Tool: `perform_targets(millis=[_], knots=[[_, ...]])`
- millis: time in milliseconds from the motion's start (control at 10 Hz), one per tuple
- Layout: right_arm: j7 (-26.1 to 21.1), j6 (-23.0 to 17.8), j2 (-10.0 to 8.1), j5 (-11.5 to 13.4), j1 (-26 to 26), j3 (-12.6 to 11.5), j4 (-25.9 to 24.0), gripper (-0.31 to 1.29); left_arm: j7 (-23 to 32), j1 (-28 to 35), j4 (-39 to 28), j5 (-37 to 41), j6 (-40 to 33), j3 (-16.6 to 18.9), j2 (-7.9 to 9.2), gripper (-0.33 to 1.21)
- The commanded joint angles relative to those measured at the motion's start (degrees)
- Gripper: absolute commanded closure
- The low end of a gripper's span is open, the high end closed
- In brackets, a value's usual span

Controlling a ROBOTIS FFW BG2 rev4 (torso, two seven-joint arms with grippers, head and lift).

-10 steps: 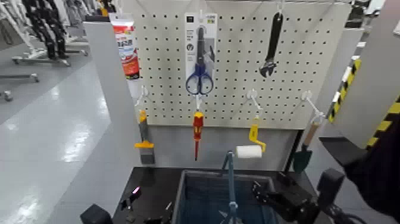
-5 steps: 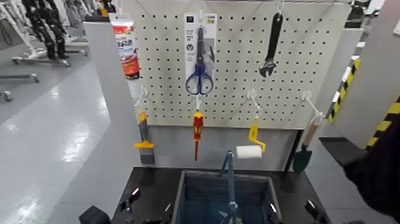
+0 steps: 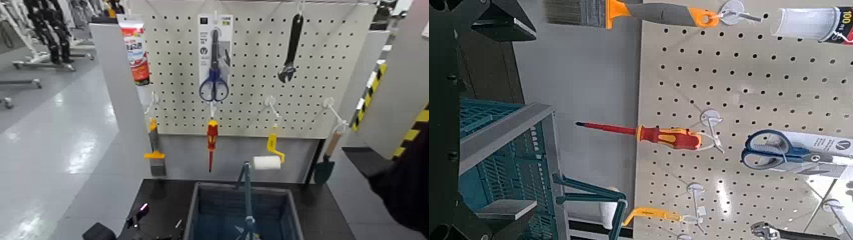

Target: Put the yellow pliers into the crate.

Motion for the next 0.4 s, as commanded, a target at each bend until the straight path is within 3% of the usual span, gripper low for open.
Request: perform_targets(millis=[100, 400], knots=[[0.51, 0.66, -0.09, 0.0, -0.16, -0.18, -0.1, 0.1, 0.0, 0.03, -0.04, 0.0, 0.0, -0.05, 0.03, 0.12], [-0.45, 2.15, -0.26, 0.0, -0.43, -0.18, -0.54, 0.1, 0.0, 0.2, -0.13, 0.0, 0.09, 0.04, -0.15, 0.12]])
